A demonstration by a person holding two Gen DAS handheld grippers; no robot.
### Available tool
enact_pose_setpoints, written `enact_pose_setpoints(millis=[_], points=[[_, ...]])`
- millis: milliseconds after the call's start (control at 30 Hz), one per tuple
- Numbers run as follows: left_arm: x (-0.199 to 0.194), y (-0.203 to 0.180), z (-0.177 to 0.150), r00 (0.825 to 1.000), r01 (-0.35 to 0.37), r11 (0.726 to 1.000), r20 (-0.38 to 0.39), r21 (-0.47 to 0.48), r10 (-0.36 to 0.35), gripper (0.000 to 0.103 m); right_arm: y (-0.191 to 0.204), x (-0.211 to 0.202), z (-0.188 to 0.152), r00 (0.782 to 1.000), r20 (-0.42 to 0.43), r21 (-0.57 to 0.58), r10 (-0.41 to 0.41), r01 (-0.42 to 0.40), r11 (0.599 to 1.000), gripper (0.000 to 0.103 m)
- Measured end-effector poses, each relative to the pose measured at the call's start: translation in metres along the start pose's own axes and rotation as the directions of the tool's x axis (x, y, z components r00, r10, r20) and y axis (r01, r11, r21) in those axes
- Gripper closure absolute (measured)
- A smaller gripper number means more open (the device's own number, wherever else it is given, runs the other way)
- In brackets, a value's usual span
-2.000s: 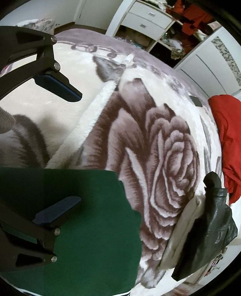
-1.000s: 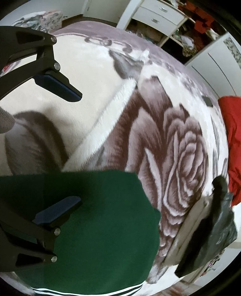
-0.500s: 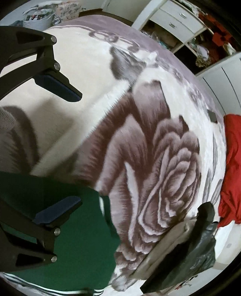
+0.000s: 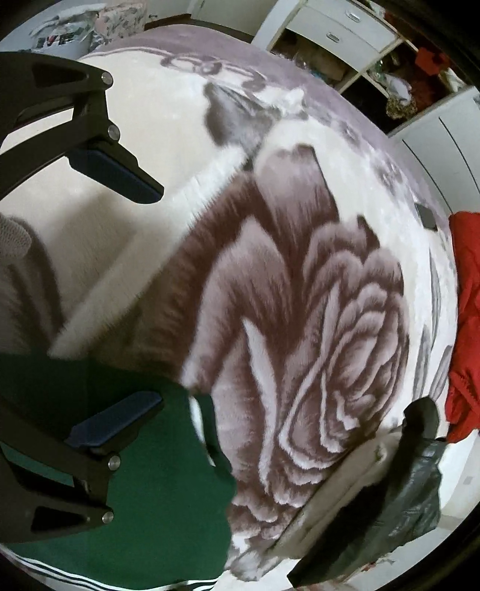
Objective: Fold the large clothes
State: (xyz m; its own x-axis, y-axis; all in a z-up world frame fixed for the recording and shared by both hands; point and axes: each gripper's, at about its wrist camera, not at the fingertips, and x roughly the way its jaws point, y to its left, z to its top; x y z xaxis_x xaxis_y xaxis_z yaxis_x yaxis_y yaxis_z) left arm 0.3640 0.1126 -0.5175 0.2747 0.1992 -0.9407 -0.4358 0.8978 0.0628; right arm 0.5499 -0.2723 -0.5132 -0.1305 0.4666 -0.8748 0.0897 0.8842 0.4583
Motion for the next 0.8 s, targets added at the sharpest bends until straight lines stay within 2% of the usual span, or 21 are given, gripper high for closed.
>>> enact_pose_setpoints(millis=[67, 100, 133, 200, 233, 300, 367, 433, 467, 500, 600, 733, 767, 800], points=[[-0.003, 0.011, -0.011, 0.999, 0.033, 0.999, -0.010, -0.020, -0.033, 0.000, -0.010, -0.014, -0.013, 1.000, -0.011, -0.027, -0.005, 0.005, 1.000, 0.027], [-0.005, 0.016, -0.018, 0.998, 0.062, 0.998, -0.019, -0.031, -0.063, 0.000, -0.014, -0.016, -0.019, 1.000, -0.020, -0.068, -0.024, 0.022, 0.997, 0.017], [-0.005, 0.022, -0.028, 0.994, 0.103, 0.994, -0.031, -0.045, -0.105, 0.000, -0.019, -0.018, -0.028, 0.999, -0.031, -0.098, -0.042, 0.038, 0.994, 0.012], [-0.001, 0.029, -0.050, 0.978, 0.191, 0.979, -0.069, -0.072, -0.195, 0.000, -0.025, -0.005, -0.040, 0.993, -0.077, -0.134, -0.086, 0.075, 0.988, 0.012], [0.003, 0.030, -0.058, 0.967, 0.233, 0.969, -0.087, -0.085, -0.240, 0.000, -0.030, 0.003, -0.046, 0.992, -0.106, -0.146, -0.074, 0.059, 0.988, 0.011], [0.015, 0.030, -0.079, 0.931, 0.325, 0.936, -0.130, -0.136, -0.342, 0.000, -0.043, 0.022, -0.058, 0.985, -0.168, -0.168, -0.049, 0.020, 0.986, 0.008], [0.021, 0.035, -0.091, 0.900, 0.394, 0.892, -0.103, -0.222, -0.423, 0.000, -0.060, 0.041, -0.066, 0.977, -0.213, -0.156, -0.008, -0.025, 0.987, 0.004], [0.029, 0.043, -0.097, 0.858, 0.463, 0.832, -0.082, -0.307, -0.507, 0.000, -0.075, 0.053, -0.069, 0.968, -0.235, -0.105, 0.082, -0.109, 0.988, 0.002], [0.033, 0.045, -0.098, 0.828, 0.502, 0.794, -0.076, -0.341, -0.556, 0.000, -0.081, 0.059, -0.069, 0.961, -0.242, -0.079, 0.135, -0.158, 0.984, 0.000], [0.036, 0.046, -0.099, 0.784, 0.559, 0.746, -0.064, -0.362, -0.618, 0.000, -0.085, 0.065, -0.069, 0.952, -0.252, -0.070, 0.173, -0.196, 0.978, 0.000], [0.035, 0.038, -0.097, 0.695, 0.664, 0.666, -0.046, -0.340, -0.717, 0.000, -0.083, 0.077, -0.066, 0.917, -0.289, -0.054, 0.274, -0.302, 0.952, 0.000], [0.046, 0.009, -0.091, 0.630, 0.725, 0.631, -0.106, -0.276, -0.770, 0.000, -0.075, 0.096, -0.065, 0.865, -0.368, -0.051, 0.341, -0.385, 0.921, 0.000], [0.048, 0.001, -0.090, 0.615, 0.738, 0.621, -0.114, -0.263, -0.780, 0.000, -0.071, 0.102, -0.064, 0.853, -0.388, -0.049, 0.348, -0.397, 0.917, 0.000], [0.049, -0.009, -0.087, 0.610, 0.749, 0.615, -0.107, -0.246, -0.785, 0.000, -0.067, 0.108, -0.064, 0.843, -0.406, -0.048, 0.353, -0.405, 0.913, 0.000]])
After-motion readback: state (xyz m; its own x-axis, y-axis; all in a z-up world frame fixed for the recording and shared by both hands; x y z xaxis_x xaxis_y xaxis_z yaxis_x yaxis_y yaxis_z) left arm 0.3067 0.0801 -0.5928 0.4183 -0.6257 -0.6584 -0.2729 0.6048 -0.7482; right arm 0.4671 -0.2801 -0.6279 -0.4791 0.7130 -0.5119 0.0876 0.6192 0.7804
